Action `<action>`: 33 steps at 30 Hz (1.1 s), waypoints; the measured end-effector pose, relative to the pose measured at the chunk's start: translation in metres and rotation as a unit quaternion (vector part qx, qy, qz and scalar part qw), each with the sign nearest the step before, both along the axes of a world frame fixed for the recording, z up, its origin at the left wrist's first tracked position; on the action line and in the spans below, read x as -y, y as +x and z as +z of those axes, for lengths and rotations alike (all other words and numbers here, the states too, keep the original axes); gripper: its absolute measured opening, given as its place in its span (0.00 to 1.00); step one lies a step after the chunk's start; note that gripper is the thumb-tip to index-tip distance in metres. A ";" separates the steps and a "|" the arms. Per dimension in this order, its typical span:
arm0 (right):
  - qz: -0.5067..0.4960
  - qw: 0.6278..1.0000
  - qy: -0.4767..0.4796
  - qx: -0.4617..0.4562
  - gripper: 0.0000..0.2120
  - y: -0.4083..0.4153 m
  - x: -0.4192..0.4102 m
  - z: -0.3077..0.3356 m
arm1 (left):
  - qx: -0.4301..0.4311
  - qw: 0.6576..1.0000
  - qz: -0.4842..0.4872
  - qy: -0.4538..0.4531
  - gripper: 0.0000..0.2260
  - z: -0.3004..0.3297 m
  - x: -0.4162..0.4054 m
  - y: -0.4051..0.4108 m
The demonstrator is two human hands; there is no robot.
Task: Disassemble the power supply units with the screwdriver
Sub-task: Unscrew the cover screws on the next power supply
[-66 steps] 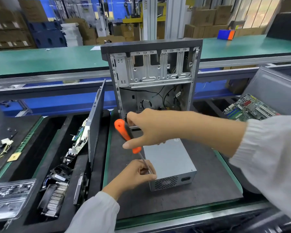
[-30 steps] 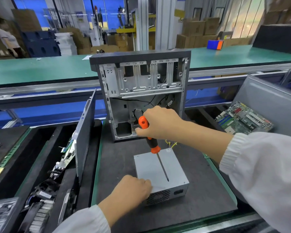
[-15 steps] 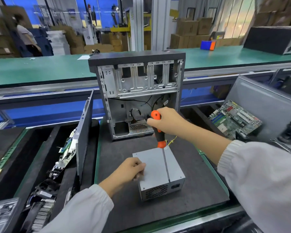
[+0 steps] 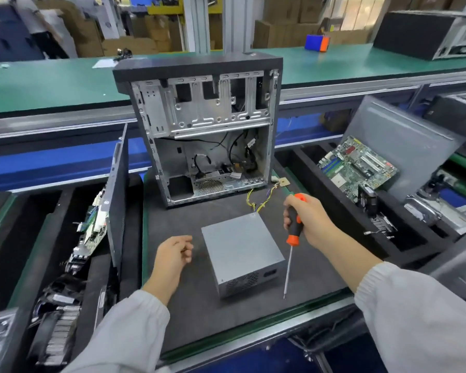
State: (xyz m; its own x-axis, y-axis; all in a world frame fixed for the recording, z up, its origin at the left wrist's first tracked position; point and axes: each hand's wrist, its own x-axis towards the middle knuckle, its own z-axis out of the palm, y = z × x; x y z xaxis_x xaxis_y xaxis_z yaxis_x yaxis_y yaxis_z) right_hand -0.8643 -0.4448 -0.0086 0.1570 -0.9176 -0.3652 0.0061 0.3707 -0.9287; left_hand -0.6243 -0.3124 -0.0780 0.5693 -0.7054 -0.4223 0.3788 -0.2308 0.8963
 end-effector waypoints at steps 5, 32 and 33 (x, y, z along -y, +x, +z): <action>0.041 0.996 0.036 -0.066 0.07 0.002 0.018 -0.025 | 0.183 0.982 0.052 -0.002 0.17 -0.062 -0.058 0.001; 0.110 0.982 0.033 -0.150 0.11 0.022 0.021 -0.077 | 0.265 0.963 0.008 -0.044 0.14 -0.076 -0.082 -0.025; 0.115 0.981 0.031 -0.151 0.10 0.020 0.021 -0.077 | 0.277 0.960 0.004 -0.037 0.14 -0.077 -0.081 -0.026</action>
State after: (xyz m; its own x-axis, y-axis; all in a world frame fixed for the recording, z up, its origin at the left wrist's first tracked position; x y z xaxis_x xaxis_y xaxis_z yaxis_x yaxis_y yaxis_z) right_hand -0.8443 -0.4659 -0.0859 0.2337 -0.8450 -0.4810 -0.3557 0.3861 -0.8511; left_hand -0.6502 -0.2310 -0.1547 0.6968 -0.7173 -0.0019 -0.1593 -0.1573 0.9746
